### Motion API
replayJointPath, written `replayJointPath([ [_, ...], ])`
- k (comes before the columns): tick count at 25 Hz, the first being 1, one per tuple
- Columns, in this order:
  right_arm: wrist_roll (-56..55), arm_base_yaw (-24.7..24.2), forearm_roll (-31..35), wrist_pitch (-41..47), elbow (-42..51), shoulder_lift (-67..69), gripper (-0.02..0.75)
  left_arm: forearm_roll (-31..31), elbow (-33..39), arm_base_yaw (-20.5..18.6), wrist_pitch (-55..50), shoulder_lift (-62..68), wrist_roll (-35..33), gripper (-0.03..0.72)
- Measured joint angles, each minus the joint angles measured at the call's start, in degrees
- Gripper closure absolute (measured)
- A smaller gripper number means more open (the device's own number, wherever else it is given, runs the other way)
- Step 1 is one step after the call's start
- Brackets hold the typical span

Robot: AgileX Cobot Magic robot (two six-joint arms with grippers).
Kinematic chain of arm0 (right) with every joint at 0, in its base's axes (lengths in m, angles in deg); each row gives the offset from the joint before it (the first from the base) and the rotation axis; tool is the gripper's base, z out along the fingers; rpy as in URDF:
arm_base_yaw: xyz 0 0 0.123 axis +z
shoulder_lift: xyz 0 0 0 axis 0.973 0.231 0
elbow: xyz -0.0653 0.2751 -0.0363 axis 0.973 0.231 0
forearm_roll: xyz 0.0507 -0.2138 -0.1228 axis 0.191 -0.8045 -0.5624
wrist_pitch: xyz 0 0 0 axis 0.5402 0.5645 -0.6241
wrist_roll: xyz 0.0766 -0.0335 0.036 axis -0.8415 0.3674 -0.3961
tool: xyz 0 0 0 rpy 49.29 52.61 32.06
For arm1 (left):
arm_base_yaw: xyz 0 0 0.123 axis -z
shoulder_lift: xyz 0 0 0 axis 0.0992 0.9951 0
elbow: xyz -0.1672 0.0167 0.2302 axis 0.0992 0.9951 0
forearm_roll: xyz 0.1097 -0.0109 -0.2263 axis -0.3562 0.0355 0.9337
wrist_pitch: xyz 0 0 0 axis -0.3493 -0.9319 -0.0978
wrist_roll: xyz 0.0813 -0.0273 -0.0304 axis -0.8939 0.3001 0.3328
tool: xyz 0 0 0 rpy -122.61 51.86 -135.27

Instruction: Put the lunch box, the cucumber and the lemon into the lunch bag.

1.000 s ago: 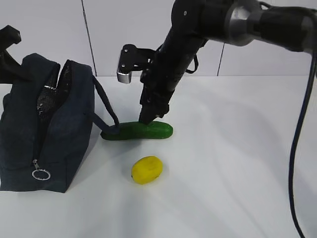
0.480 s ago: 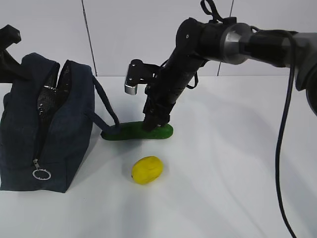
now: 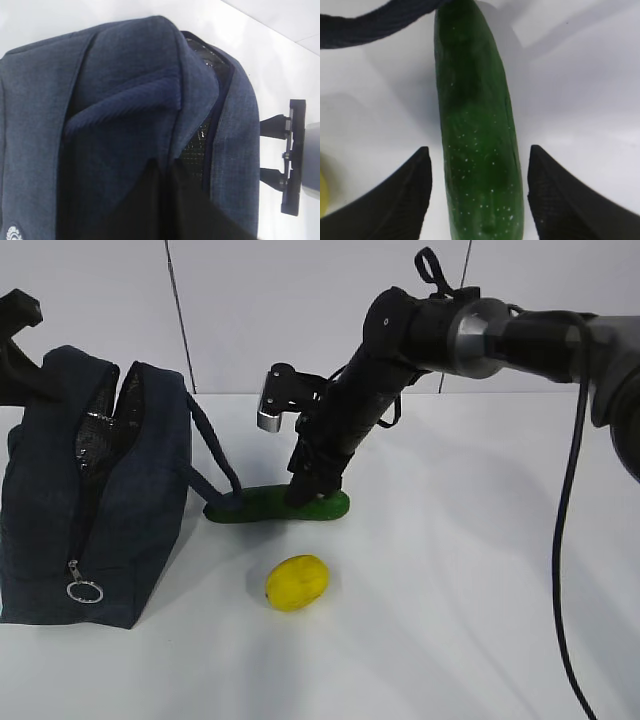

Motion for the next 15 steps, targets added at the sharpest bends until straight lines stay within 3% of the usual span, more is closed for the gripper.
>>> replayJointPath([
  [15, 0.21, -0.12, 0.80, -2.94, 0.00, 3.70, 0.287, 0.00, 0.00, 0.00, 0.26, 0.00, 0.00, 0.693],
])
